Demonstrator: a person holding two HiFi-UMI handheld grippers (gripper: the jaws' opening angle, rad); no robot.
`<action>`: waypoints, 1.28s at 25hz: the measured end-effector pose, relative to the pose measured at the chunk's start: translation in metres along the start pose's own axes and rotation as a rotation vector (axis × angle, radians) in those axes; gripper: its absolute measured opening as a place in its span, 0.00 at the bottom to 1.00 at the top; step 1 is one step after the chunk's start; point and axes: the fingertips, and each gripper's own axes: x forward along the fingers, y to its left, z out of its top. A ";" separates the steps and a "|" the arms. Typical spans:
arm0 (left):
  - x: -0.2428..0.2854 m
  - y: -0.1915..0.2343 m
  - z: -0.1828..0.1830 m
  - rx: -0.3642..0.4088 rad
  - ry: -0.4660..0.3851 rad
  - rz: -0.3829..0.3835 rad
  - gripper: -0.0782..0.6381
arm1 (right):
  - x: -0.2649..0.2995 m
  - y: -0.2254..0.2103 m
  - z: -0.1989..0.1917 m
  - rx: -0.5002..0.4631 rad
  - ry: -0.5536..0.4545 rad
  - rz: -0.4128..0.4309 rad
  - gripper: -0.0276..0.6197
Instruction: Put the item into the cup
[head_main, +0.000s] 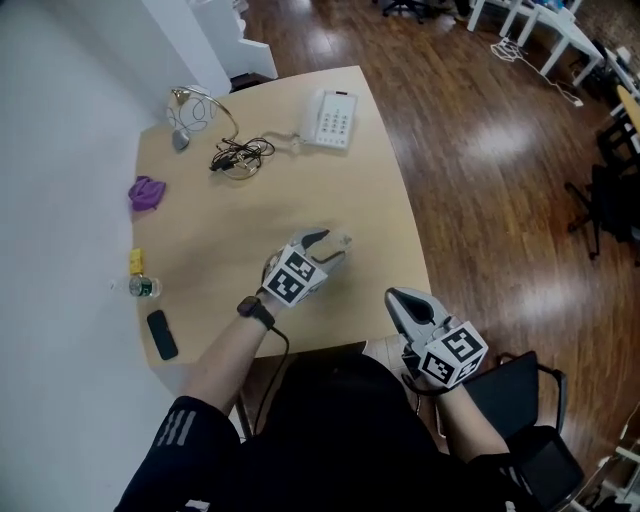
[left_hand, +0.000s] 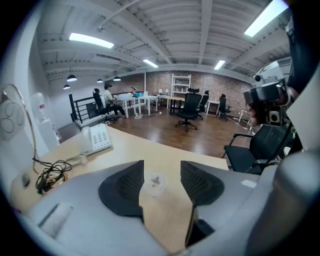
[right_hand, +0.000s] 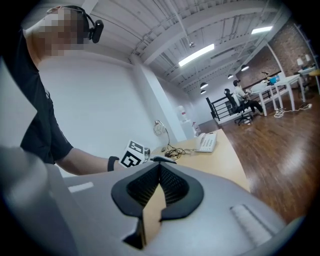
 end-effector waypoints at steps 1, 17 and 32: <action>-0.017 -0.003 0.002 -0.007 -0.026 0.015 0.42 | 0.003 0.003 0.004 -0.007 -0.002 0.023 0.05; -0.237 -0.107 -0.040 -0.129 -0.302 0.209 0.40 | 0.019 0.134 0.024 -0.143 -0.054 0.248 0.05; -0.411 -0.254 -0.147 -0.126 -0.378 0.217 0.38 | -0.085 0.364 -0.081 -0.252 -0.065 0.235 0.05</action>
